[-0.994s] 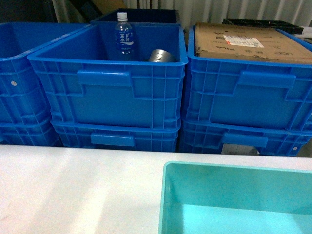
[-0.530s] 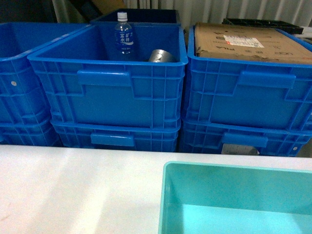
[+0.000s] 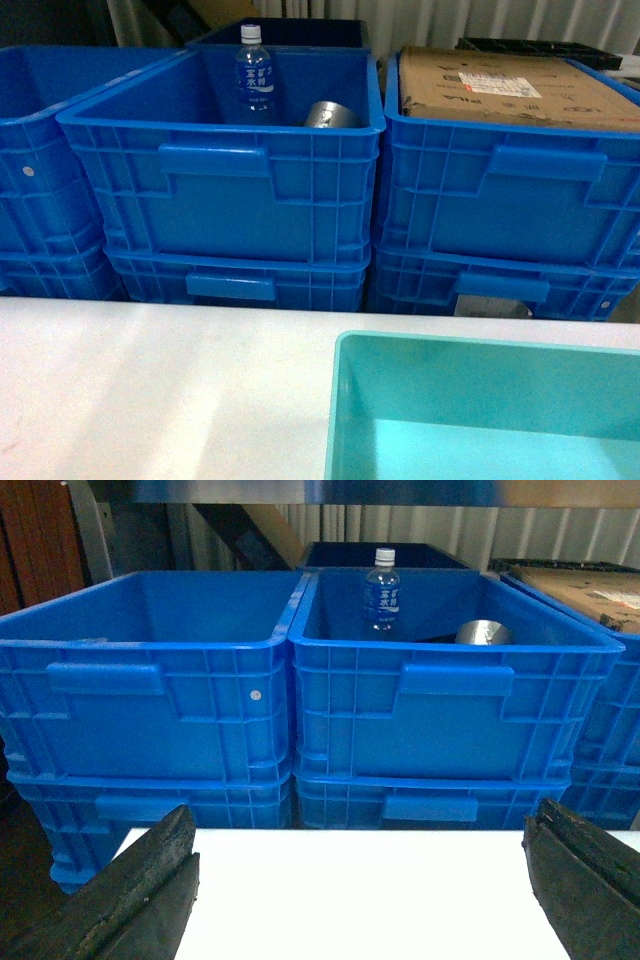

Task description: Pick red block from blue box to shelf

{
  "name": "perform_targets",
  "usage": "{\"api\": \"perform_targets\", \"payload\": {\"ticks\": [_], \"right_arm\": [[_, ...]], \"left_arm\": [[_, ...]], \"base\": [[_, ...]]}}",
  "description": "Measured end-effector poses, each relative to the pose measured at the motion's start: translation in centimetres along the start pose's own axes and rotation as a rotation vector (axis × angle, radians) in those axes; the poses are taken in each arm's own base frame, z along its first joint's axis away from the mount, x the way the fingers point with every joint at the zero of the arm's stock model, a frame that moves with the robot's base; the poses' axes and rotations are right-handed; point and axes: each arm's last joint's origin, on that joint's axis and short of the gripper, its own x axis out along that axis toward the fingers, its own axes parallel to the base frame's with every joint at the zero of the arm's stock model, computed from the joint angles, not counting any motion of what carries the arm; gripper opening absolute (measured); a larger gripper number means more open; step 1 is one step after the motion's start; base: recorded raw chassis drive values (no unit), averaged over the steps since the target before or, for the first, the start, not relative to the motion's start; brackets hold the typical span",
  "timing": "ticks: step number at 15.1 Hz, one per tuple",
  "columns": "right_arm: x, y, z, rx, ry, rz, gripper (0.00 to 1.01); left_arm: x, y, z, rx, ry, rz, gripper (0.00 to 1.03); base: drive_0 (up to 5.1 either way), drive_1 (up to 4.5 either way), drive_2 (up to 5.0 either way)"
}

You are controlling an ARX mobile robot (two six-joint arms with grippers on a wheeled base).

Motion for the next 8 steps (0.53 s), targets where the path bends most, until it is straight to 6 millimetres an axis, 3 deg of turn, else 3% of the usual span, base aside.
{"api": "perform_targets", "payload": {"ticks": [8], "right_arm": [[0.00, 0.01, -0.02, 0.000, 0.001, 0.003, 0.27]], "left_arm": [[0.00, 0.01, 0.00, 0.000, 0.000, 0.001, 0.98]], "base": [[0.0, 0.00, 0.0]]}}
